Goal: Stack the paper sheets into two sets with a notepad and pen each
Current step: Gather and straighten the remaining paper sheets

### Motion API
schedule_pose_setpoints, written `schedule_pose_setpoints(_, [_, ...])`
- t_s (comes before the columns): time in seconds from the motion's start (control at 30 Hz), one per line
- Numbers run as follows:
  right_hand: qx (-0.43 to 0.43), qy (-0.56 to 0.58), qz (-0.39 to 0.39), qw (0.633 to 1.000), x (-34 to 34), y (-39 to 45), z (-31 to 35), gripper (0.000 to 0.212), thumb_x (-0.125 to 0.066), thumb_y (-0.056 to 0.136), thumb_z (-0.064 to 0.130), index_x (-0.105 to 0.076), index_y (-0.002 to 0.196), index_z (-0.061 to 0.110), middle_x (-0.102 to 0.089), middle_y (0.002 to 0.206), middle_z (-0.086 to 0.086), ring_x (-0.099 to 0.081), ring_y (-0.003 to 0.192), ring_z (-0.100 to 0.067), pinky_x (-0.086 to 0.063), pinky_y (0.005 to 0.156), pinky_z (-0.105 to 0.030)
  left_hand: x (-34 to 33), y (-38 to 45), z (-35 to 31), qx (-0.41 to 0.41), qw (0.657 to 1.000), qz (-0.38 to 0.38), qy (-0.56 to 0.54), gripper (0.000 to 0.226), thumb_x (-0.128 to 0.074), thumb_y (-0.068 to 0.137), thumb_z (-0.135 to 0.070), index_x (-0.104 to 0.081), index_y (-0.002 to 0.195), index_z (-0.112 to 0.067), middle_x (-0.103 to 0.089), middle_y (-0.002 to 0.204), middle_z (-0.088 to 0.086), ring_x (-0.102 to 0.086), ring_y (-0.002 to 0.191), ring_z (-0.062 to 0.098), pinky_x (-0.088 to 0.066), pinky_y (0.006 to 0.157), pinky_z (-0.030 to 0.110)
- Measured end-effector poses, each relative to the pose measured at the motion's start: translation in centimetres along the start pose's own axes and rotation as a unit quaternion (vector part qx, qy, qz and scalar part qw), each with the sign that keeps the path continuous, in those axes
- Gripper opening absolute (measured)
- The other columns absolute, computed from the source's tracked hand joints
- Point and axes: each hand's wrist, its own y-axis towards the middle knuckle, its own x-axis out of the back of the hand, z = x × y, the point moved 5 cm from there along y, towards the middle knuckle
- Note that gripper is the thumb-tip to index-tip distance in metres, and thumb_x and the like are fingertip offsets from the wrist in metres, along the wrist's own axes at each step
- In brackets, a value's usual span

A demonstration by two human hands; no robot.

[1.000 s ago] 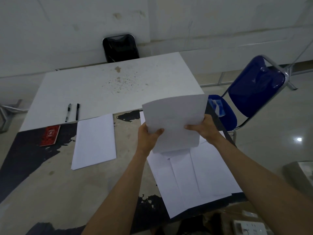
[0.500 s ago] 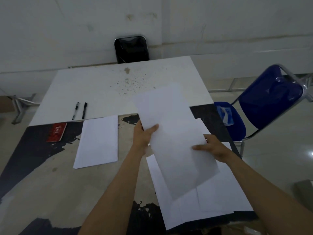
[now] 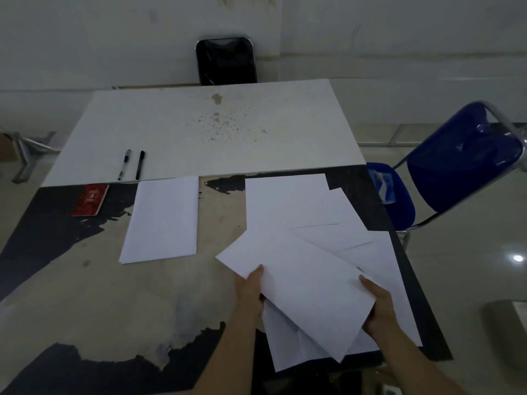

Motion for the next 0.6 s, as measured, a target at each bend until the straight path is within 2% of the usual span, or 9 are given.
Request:
schedule_pose_setpoints(0.1, [-0.006, 0.092, -0.053, 0.994, 1.3, 0.2, -1.4, 0.045, -0.065, 0.093, 0.034, -0.066, 0.129, 0.007, -0.073, 0.11, -0.019, -0.066, 0.097, -0.039, -0.052, 0.091, -0.055, 0.6, -0.7, 1.4, 0.019, 1.0, -0.014, 0.002, 0.044, -0.074, 0.086, -0.007, -0.06, 0.127, -0.01, -0.066, 0.117, 0.01, -0.063, 0.103, 0.032, -0.057, 0.083, 0.045])
schedule_pose_setpoints(0.17, [-0.031, 0.107, -0.057, 0.992, 1.4, 0.2, -2.2, 0.046, -0.065, 0.092, 0.04, -0.068, 0.126, 0.01, -0.072, 0.114, -0.019, -0.065, 0.1, -0.039, -0.049, 0.098, -0.057, 0.6, -1.4, 1.8, 0.025, 1.0, -0.016, 0.007, 0.041, -0.072, 0.086, -0.004, -0.06, 0.126, -0.008, -0.065, 0.115, 0.01, -0.063, 0.1, 0.031, -0.056, 0.076, 0.04])
schedule_pose_setpoints(0.27, [-0.055, 0.068, -0.05, 0.995, 0.0, 0.1, -3.4, 0.041, -0.066, 0.093, 0.032, -0.068, 0.125, 0.007, -0.069, 0.122, -0.021, -0.063, 0.108, -0.04, -0.045, 0.105, -0.059, 0.5, -1.8, 2.7, 0.042, 0.998, -0.016, 0.032, 0.046, -0.077, 0.081, -0.005, -0.061, 0.124, -0.008, -0.067, 0.114, 0.01, -0.064, 0.1, 0.031, -0.057, 0.076, 0.04])
schedule_pose_setpoints(0.4, [-0.06, -0.006, -0.068, 0.996, -3.2, 0.2, -3.8, 0.033, -0.073, 0.088, 0.02, -0.072, 0.117, 0.005, -0.074, 0.111, -0.019, -0.067, 0.1, -0.038, -0.054, 0.091, -0.051, 0.2, -2.3, 3.7, 0.044, 0.998, 0.003, 0.049, 0.048, -0.082, 0.076, -0.006, -0.065, 0.121, -0.011, -0.07, 0.115, 0.009, -0.065, 0.103, 0.031, -0.056, 0.089, 0.048])
schedule_pose_setpoints(0.47, [-0.044, -0.044, -0.109, 0.992, -3.9, 0.7, -3.7, 0.038, -0.081, 0.08, 0.016, -0.069, 0.112, 0.001, -0.073, 0.104, -0.018, -0.067, 0.098, -0.036, -0.056, 0.085, -0.046, 0.3, -2.3, 3.7, 0.038, 0.998, 0.003, 0.045, 0.049, -0.081, 0.075, -0.003, -0.065, 0.121, -0.01, -0.07, 0.114, 0.01, -0.065, 0.102, 0.031, -0.057, 0.088, 0.049])
schedule_pose_setpoints(0.53, [-0.002, -0.075, -0.165, 0.984, -4.0, 1.3, -3.0, 0.048, -0.086, 0.075, 0.014, -0.06, 0.115, 0.007, -0.066, 0.098, -0.01, -0.062, 0.095, -0.031, -0.053, 0.084, -0.041, 0.4, -2.0, 3.7, 0.038, 0.999, 0.012, 0.038, 0.052, -0.082, 0.073, -0.003, -0.065, 0.121, -0.01, -0.071, 0.114, 0.011, -0.066, 0.103, 0.032, -0.057, 0.086, 0.049])
schedule_pose_setpoints(0.6, [0.039, -0.118, -0.198, 0.972, -3.9, 1.8, -2.3, 0.068, -0.09, 0.071, 0.017, -0.056, 0.129, 0.006, -0.064, 0.114, -0.007, -0.059, 0.101, -0.027, -0.051, 0.087, -0.039, 0.3, -2.1, 3.8, 0.043, 0.998, 0.028, 0.033, 0.054, -0.083, 0.072, -0.003, -0.065, 0.122, -0.01, -0.071, 0.113, 0.01, -0.066, 0.104, 0.032, -0.059, 0.084, 0.047])
